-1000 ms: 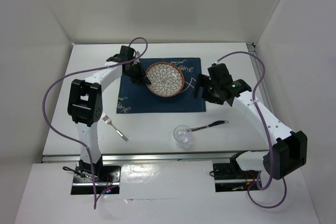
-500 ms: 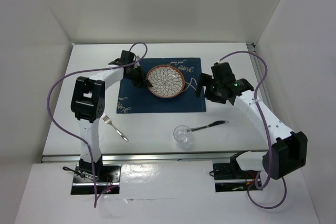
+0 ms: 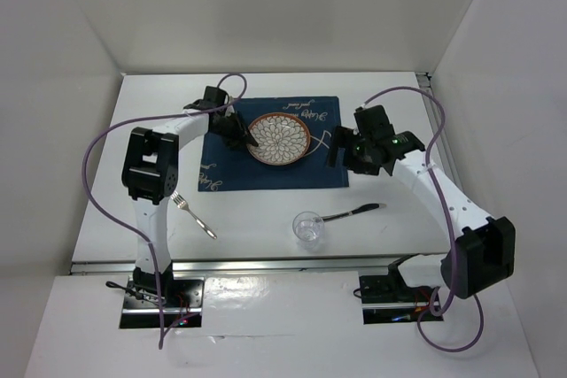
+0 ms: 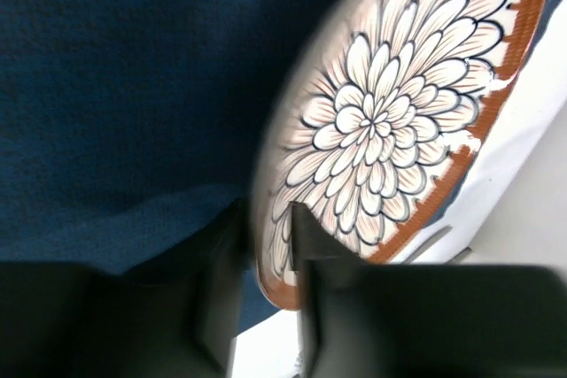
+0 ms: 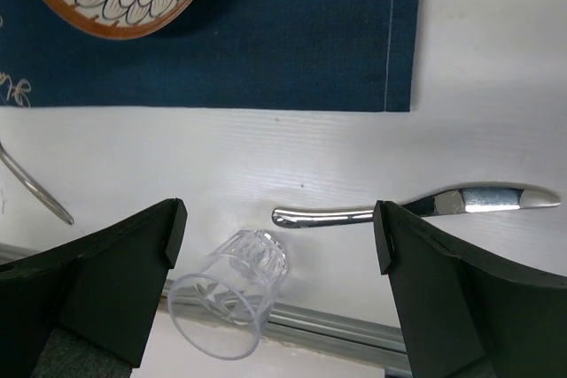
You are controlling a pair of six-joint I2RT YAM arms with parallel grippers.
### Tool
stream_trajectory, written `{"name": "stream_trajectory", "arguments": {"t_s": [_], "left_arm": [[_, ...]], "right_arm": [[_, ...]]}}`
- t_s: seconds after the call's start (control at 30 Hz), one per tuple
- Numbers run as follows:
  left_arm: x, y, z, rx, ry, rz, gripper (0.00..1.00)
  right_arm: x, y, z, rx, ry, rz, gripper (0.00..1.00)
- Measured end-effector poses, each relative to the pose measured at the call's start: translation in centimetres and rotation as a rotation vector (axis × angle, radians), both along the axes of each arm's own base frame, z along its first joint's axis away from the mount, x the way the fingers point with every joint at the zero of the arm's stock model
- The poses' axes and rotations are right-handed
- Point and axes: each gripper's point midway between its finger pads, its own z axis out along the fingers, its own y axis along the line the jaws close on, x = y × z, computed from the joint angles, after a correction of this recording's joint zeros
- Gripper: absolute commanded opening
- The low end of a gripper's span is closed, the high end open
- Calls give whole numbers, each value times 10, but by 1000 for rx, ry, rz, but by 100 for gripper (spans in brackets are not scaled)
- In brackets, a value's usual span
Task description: Set the dinner table for one person
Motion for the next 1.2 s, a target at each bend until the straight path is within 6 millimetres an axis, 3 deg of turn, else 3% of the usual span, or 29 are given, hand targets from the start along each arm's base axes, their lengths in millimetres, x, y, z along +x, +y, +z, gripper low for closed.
{"name": "stream_trajectory", "arguments": {"t_s": [0.17,0.37,0.53,0.67,0.8,0.9,0.93,0.97,1.07,1.2], "left_arm": [[0,4,-2,27,8,10,63],[-7,16,9,94,3,18,72],[-14,32,61,169,-96,27,71],[-25,46,126,210,-234,49,70],[-47,61,181,249,-365,69,68],[-76,73,197,274,-402,86,67],[-85,76,197,281,-398,88,65],[-93,78,194,287,-391,91,65],[-119,86,177,309,-345,97,64],[-150,94,151,332,-272,91,64]], "right_arm": [[-7,11,-4,25,25,93,100],[-37,34,-7,62,51,235,100],[-90,59,-29,98,158,338,100],[-131,63,-53,95,269,348,95],[-146,64,-66,79,311,333,82],[-147,66,-73,78,319,318,58],[-147,66,-76,73,323,312,48],[-145,66,-79,66,326,303,30],[-141,66,-84,31,314,283,3],[-128,67,-64,-10,259,267,0]]}}
